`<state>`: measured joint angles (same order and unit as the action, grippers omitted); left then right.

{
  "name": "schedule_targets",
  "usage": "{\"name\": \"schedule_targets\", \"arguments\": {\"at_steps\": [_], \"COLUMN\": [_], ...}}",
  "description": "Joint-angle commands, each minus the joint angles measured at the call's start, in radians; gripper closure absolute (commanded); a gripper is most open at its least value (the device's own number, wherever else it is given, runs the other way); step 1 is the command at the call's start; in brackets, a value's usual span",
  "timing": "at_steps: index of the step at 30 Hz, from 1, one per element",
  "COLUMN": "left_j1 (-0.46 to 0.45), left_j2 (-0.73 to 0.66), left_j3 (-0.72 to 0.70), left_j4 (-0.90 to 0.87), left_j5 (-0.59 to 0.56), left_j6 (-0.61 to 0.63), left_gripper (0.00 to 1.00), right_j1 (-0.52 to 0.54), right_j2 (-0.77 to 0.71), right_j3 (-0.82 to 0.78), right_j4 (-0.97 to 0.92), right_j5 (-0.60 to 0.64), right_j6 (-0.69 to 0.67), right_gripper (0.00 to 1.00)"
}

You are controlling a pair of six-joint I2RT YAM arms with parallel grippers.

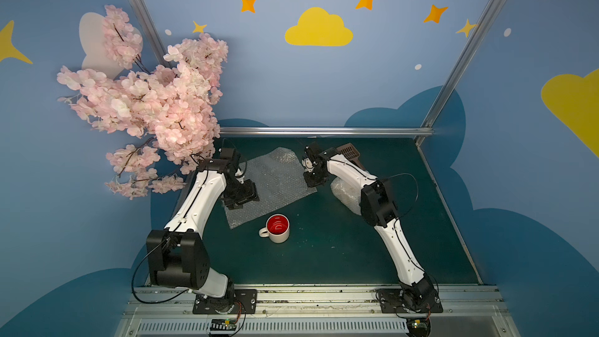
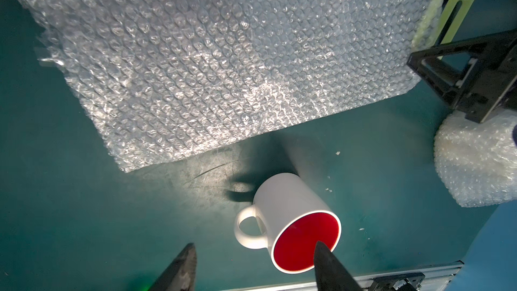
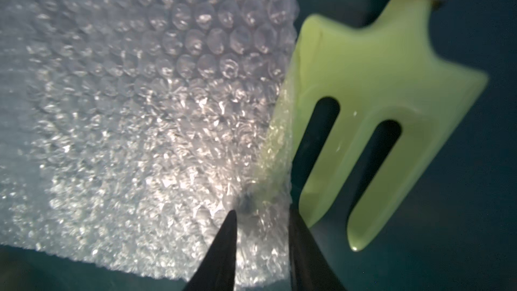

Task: Wrap mugs in bubble wrap
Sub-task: Move the bubble wrap to the center of the board.

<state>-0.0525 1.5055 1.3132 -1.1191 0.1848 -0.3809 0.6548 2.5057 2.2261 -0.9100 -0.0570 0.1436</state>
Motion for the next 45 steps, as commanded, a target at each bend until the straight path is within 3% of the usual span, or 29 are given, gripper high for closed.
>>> {"name": "schedule_targets", "arguments": {"at_steps": [1,3,5,8,18,27,31,36,45], "left_j1": [0.002,0.001,0.000,0.002,-0.001,-0.033,-0.091,-0.148,-0.241], "left_j2": [0.004,0.005,0.001,0.002,-0.002,0.006,0.032,0.067,0.156], "left_j3": [0.007,0.009,0.003,0.001,-0.011,-0.021,-0.002,-0.015,-0.039], "left_j4": [0.000,-0.002,0.004,0.004,0.006,0.014,-0.002,0.079,0.137], "left_j5": [0.016,0.018,0.018,0.024,0.005,0.032,0.042,0.146,0.090], "left_j6": [0.010,0.011,0.011,0.012,0.014,0.026,0.092,0.126,0.129], "left_gripper": [0.34,0.34,0.34,0.34,0.34,0.34,0.34,0.34,0.38], "right_j1": [0.018,0.019,0.024,0.032,0.064,0.082,0.089,0.095,0.076], "right_j2": [-0.058,-0.061,-0.055,-0.060,-0.298,-0.504,-0.537,-0.565,-0.569], "right_j3": [-0.059,-0.069,-0.072,-0.092,-0.463,-0.763,-0.808,-0.838,-0.811], "right_j4": [0.010,0.010,-0.002,-0.037,-0.001,0.056,0.059,0.090,0.074], "right_j5": [0.017,0.020,0.025,0.047,0.164,0.180,0.168,0.172,0.187], "right_j6": [0.012,0.017,0.020,0.035,0.118,0.242,0.262,0.246,0.178], "right_gripper": [0.81,0.83,0.94,0.98,0.98,0.94,0.96,0.93,0.92]}}
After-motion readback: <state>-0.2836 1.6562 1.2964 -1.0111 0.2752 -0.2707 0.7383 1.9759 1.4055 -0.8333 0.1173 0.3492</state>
